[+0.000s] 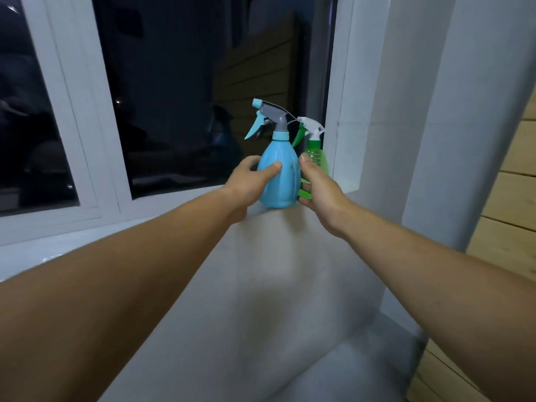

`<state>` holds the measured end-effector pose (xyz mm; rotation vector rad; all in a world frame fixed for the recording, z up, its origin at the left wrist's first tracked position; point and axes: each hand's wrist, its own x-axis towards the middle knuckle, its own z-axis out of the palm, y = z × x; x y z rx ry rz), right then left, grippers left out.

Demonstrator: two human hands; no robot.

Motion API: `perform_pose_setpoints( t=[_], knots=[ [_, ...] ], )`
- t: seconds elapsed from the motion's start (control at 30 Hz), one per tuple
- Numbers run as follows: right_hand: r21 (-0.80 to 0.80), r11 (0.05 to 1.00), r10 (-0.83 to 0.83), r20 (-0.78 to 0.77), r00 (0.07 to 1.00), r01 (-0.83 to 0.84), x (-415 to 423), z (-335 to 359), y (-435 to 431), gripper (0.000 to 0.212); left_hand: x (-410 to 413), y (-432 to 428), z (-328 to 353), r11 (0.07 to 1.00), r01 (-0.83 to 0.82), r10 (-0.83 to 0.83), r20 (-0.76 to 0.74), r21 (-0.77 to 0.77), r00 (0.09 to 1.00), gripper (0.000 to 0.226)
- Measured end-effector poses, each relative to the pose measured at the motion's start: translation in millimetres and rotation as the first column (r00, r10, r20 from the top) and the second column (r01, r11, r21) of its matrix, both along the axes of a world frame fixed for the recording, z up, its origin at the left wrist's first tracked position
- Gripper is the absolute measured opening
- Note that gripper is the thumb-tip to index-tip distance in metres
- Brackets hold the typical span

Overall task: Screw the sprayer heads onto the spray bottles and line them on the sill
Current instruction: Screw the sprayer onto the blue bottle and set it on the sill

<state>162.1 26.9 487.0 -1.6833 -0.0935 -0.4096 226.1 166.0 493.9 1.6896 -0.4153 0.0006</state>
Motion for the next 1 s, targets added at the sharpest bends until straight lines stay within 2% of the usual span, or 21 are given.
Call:
perform_pose_setpoints(
  t=[0.1, 0.2, 0.27, 0.5, 0.67, 0.8, 0.93, 1.0],
  knots=[
    [-0.050, 0.999, -0.002, -0.010, 1.000, 0.001, 22, -2, 3, 0.034, 18, 2, -4, 1.000, -0.019, 0.019, -0.002, -0.013, 1.000, 0.053],
    [-0.058, 0.998, 0.003, -0.041, 0.999, -0.006, 43, -7, 5, 0.052, 35, 5, -11, 0.999, -0.030, 0.029, -0.024, -0.021, 0.999, 0.055],
    [-0.049, 0.999, 0.008, -0.044, 0.999, -0.010, 49, -9, 7, 0.055, 39, 7, -13, 0.999, -0.028, 0.027, -0.033, -0.026, 0.999, 0.055],
    [0.008, 1.000, 0.016, -0.031, 0.999, -0.016, 65, -18, 4, 0.031, 46, 8, -19, 0.999, -0.046, 0.045, -0.023, -0.008, 0.999, 0.061],
    [-0.001, 1.000, -0.031, -0.012, 0.999, 0.031, 70, -21, 4, 0.045, 48, 4, -20, 0.998, -0.067, 0.067, -0.011, 0.004, 0.998, 0.061],
    [-0.042, 0.998, -0.047, 0.000, 0.999, 0.047, 68, -21, 2, 0.042, 46, 2, -19, 0.997, -0.067, 0.067, -0.001, 0.024, 0.998, 0.060],
    [-0.067, 0.994, -0.090, -0.017, 0.996, 0.088, 63, -22, -1, 0.059, 41, 0, -14, 0.992, -0.117, 0.118, -0.015, 0.051, 0.993, 0.081],
    [-0.063, 0.991, -0.118, -0.020, 0.993, 0.116, 59, -22, -4, 0.058, 35, 0, -12, 0.987, -0.144, 0.144, 0.005, 0.075, 0.990, 0.085]
  ],
)
